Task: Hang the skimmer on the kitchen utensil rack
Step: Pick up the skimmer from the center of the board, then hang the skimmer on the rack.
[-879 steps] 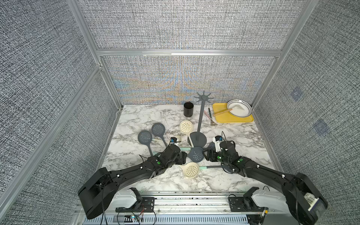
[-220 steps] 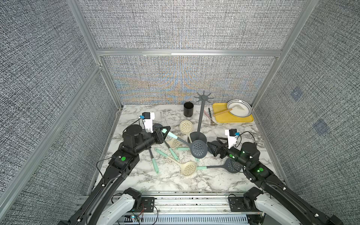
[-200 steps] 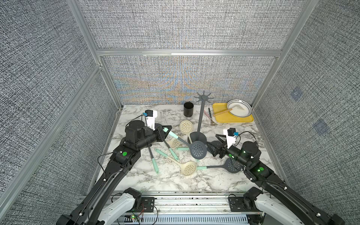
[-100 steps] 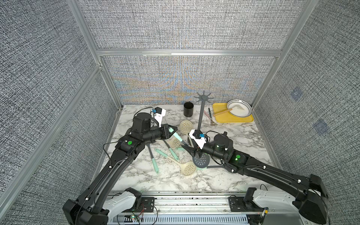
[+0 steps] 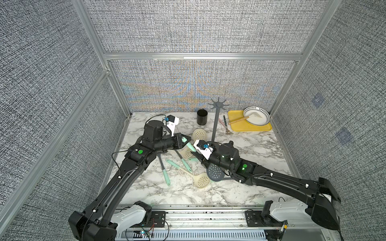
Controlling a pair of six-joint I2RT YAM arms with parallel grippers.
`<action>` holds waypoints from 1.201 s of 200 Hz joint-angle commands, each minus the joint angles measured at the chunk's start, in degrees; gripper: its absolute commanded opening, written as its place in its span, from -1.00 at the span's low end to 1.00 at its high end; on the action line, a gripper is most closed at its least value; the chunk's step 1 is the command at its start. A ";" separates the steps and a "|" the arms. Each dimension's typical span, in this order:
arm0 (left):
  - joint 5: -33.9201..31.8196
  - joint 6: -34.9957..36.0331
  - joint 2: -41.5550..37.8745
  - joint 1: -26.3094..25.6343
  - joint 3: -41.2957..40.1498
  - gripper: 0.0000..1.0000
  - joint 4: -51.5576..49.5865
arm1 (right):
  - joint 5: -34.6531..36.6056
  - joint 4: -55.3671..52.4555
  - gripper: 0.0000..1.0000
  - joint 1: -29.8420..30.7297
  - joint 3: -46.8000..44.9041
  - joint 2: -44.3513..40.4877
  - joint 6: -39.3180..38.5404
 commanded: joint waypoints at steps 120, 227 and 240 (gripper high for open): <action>-10.17 11.86 -5.70 -1.00 3.29 0.99 14.83 | 23.08 2.55 -1.00 -3.17 -15.23 -23.46 16.66; -16.32 20.85 16.87 -11.19 6.63 0.77 29.15 | -0.23 -5.88 -1.00 -25.07 -6.71 -24.64 15.30; -15.34 20.01 19.33 -11.23 7.16 0.68 30.93 | -2.83 -7.38 -1.00 -25.44 -3.42 -22.25 14.28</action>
